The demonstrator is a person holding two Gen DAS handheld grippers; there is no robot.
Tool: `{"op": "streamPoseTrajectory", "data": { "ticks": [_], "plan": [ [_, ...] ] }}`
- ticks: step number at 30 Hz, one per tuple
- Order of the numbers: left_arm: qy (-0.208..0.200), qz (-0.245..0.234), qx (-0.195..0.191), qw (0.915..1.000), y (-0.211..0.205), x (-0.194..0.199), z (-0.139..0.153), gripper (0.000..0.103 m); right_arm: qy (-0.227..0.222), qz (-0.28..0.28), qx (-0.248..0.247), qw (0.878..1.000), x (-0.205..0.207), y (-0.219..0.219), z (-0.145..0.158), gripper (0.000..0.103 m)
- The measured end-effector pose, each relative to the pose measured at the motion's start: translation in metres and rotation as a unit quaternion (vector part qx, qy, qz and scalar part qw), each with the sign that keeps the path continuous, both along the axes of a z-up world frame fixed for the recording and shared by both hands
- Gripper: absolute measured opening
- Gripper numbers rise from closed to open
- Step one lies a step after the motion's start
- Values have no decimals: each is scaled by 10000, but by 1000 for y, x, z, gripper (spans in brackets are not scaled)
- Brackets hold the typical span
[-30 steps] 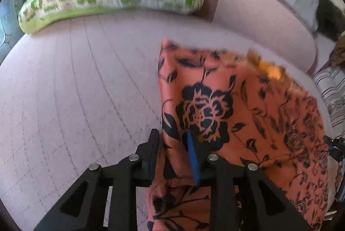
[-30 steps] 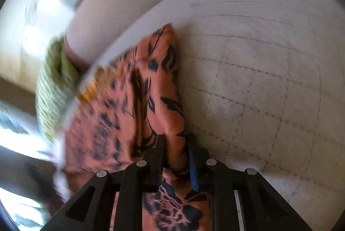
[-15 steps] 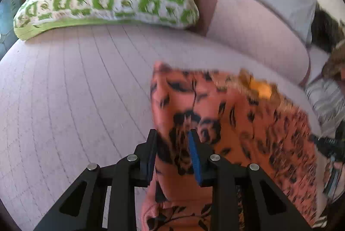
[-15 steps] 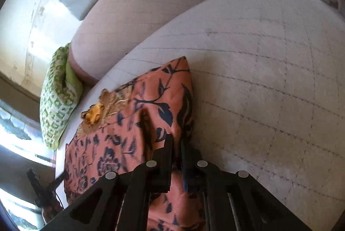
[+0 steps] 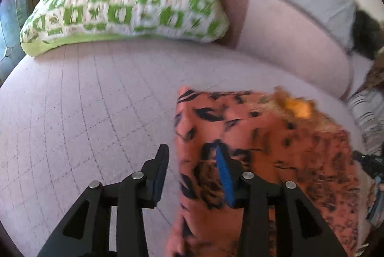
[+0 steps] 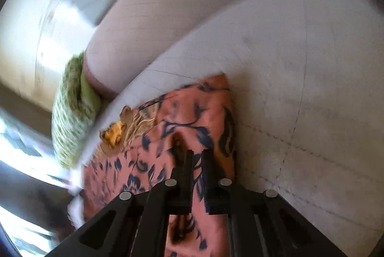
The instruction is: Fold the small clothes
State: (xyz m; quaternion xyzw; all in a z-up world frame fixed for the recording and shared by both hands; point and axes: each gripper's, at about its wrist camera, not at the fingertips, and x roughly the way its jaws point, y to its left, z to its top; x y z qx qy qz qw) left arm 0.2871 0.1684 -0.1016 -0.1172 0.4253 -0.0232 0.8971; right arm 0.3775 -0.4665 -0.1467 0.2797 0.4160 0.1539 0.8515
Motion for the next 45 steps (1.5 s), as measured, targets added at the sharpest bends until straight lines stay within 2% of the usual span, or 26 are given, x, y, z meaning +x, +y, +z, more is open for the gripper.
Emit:
{"op": "streamPoseTrajectory", "data": {
  "ticks": [2, 3, 4, 6, 7, 8, 10, 11, 12, 14, 15, 17, 18, 19, 20, 22, 23, 26, 28, 30, 31, 32, 35, 39, 42, 45],
  "plan": [
    [100, -93, -234, 9996, -3, -10, -7, 59, 20, 376, 285, 9989, -9, 10, 1, 11],
    [277, -131, -226, 9993, -5, -11, -17, 59, 131, 463, 187, 9987, -11, 13, -3, 11],
    [560, -119, -101, 9983, -7, -8, -30, 58, 377, 448, -84, 9982, -9, 13, -14, 5],
    [470, -6, 56, 9989, -8, -10, -32, 55, 681, 42, 469, 9966, -11, -7, -34, 1],
    [458, 48, 13, 9989, -9, -13, -24, 55, 633, -189, 438, 9969, -19, -10, -24, 9],
    [355, -2, -97, 9993, -9, -17, -18, 56, 426, -192, 130, 9988, -27, -5, -10, 9],
    [148, -106, -57, 9998, -13, -24, -10, 61, 77, 226, -92, 9997, -41, 7, 8, 11],
    [253, -74, 109, 9996, -16, -21, -15, 63, 101, 307, -104, 9994, -44, 6, 5, 14],
    [626, 2, 211, 9978, -16, -13, -30, 63, 460, 231, -249, 9984, -40, 1, -11, 6],
    [581, 28, 314, 9978, -16, -17, -30, 63, 733, -15, 351, 9967, -39, -16, -36, 0],
    [623, 40, 374, 9973, -18, -21, -24, 63, 761, -204, 555, 9953, -46, -21, -30, 9],
    [396, -55, 133, 9991, -17, -32, -11, 64, 373, -31, -1, 9993, -60, -8, 0, 9],
    [269, -56, 87, 9996, -16, -39, -3, 67, 121, 215, -106, 9996, -67, -2, 10, 16],
    [273, -23, 90, 9996, -17, -43, -2, 71, 53, 326, -187, 9993, -68, -2, 11, 22],
    [367, 40, 48, 9993, -15, -48, -2, 71, 297, 268, -409, 9984, -65, -3, 1, 27],
    [596, 249, -162, 9978, -9, -71, -2, 71, 744, -73, 331, 9967, -65, -22, -26, 18],
    [496, 338, -337, 9976, -6, -88, 0, 71, 778, -323, 565, 9948, -74, -25, -19, 23],
    [165, 542, -491, 9972, 1, -150, 13, 72, 203, -89, -266, 9994, -110, -15, 26, 29],
    [99, 616, -616, 9961, 5, -187, 21, 73, 40, 164, -358, 9992, -139, -9, 43, 33],
    [48, 626, -774, 9950, 5, -222, 26, 75, 0, 329, -257, 9991, -186, -21, 54, 48],
    [44, 624, -781, 9950, 4, -232, 27, 77, -31, 360, -183, 9992, -206, -14, 55, 65],
    [49, 600, -763, 9953, 5, -251, 31, 78, -58, 385, -80, 9992, -232, -20, 58, 72],
    [132, 699, -792, 9943, 2, -284, 25, 81, 214, 512, 290, 9980, -287, -4, 42, 74],
    [493, 771, -959, 9912, -1, -318, 7, 82, 961, 350, 651, 9926, -338, -8, 8, 75],
    [917, 1022, -1130, 9841, 3, -329, -17, 82, 1258, -5, 830, 9886, -343, -12, -23, 75],
    [1330, 1081, -1300, 9766, 6, -335, -41, 82, 1501, -172, 473, 9874, -330, -15, -45, 75]
  ]
}}
